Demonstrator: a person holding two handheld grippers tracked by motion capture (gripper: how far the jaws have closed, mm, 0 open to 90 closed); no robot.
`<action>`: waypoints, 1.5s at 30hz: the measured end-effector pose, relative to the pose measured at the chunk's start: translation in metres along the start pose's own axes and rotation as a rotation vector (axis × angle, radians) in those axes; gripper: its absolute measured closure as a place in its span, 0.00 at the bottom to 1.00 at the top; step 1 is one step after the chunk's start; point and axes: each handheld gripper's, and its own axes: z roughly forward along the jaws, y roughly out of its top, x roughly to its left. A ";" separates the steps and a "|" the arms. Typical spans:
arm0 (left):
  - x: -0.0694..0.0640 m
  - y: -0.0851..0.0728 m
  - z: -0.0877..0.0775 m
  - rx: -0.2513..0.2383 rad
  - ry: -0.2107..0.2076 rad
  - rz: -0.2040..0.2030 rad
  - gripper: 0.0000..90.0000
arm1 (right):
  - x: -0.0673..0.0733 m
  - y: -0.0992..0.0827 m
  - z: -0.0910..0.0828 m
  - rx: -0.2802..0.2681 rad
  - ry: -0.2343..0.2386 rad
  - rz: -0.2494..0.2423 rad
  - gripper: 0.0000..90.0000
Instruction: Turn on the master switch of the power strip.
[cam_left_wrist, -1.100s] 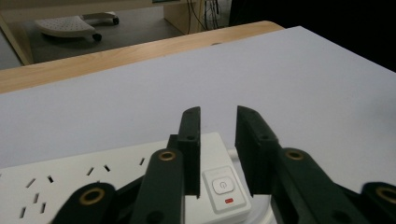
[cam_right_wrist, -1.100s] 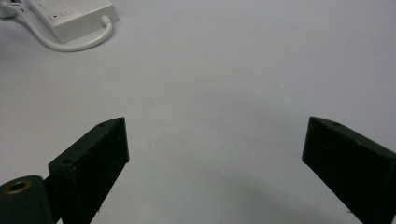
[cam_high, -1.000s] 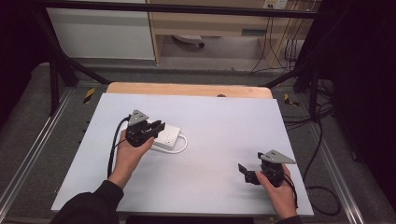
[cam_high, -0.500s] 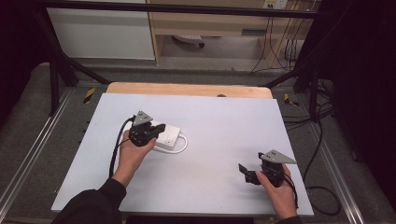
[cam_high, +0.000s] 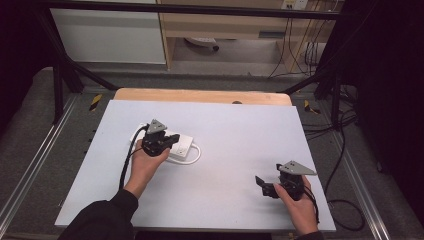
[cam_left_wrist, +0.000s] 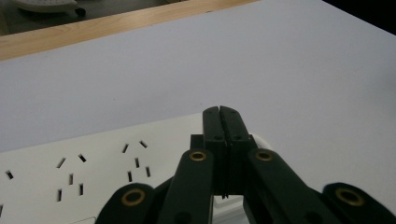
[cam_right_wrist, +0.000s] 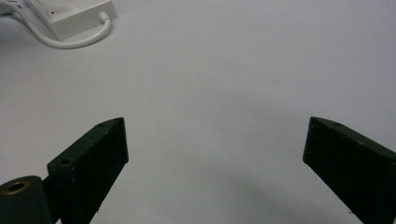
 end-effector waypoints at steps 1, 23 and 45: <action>0.000 0.000 0.001 0.007 0.001 0.001 1.00 | 0.000 0.000 0.000 0.000 0.000 0.000 0.08; -0.005 -0.008 0.022 0.134 -0.008 0.028 1.00 | 0.000 0.000 0.000 0.005 -0.006 -0.006 0.08; -0.010 -0.010 0.028 0.167 0.001 0.067 1.00 | 0.000 0.000 0.000 0.005 -0.021 0.002 0.05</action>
